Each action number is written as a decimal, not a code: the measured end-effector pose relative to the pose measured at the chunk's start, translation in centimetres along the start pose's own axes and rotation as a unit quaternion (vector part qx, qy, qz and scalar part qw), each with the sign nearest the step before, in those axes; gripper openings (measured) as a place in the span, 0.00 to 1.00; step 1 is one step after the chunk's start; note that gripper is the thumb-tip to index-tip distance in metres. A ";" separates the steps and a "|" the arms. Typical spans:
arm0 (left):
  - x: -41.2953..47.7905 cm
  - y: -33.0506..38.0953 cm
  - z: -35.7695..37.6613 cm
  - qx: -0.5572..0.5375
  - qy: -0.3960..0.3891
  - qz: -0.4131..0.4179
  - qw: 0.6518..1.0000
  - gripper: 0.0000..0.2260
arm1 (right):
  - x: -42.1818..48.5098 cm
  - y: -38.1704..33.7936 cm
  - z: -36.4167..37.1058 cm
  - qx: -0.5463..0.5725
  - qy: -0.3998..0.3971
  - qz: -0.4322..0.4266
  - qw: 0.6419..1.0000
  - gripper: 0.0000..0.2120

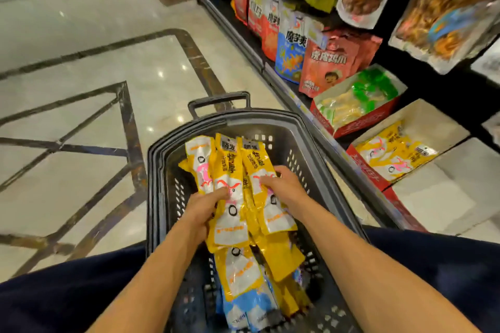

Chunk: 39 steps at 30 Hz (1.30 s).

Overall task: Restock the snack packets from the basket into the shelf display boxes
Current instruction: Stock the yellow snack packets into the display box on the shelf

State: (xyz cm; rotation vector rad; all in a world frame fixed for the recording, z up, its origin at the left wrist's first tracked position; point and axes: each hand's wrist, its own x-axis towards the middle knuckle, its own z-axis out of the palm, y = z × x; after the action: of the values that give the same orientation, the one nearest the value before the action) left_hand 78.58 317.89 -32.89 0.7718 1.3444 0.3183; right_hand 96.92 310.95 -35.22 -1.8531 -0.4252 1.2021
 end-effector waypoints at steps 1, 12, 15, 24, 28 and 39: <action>-1.3 1.0 -0.3 -0.010 -0.003 0.010 1.000 0.11 | -0.8 -1.6 -0.1 0.008 -0.007 -0.018 1.000 0.11; -11.6 11.2 3.8 -0.051 -0.093 0.126 0.986 0.09 | -8.0 -12.6 -10.7 0.046 0.070 -0.123 0.989 0.07; -11.9 14.2 8.5 -0.026 -0.125 0.148 0.981 0.10 | -8.4 -13.2 -16.5 0.056 0.144 -0.125 0.980 0.04; -5.6 18.5 27.3 0.064 -0.196 0.156 0.966 0.17 | -2.7 -2.5 -30.4 0.112 0.282 0.020 0.953 0.19; 0.9 16.7 32.6 0.110 -0.192 0.142 0.965 0.23 | 3.4 -0.2 -33.1 0.156 0.347 0.076 0.922 0.17; 12.7 14.6 38.0 0.182 -0.210 0.131 0.952 0.36 | 22.2 3.1 -32.9 -0.018 0.435 0.082 0.897 0.33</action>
State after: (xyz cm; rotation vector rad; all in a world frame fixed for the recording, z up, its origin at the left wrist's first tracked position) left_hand 120.76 324.32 -31.65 1.2562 0.9031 0.1006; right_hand 135.48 308.37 -45.02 -2.2615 0.2195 0.3562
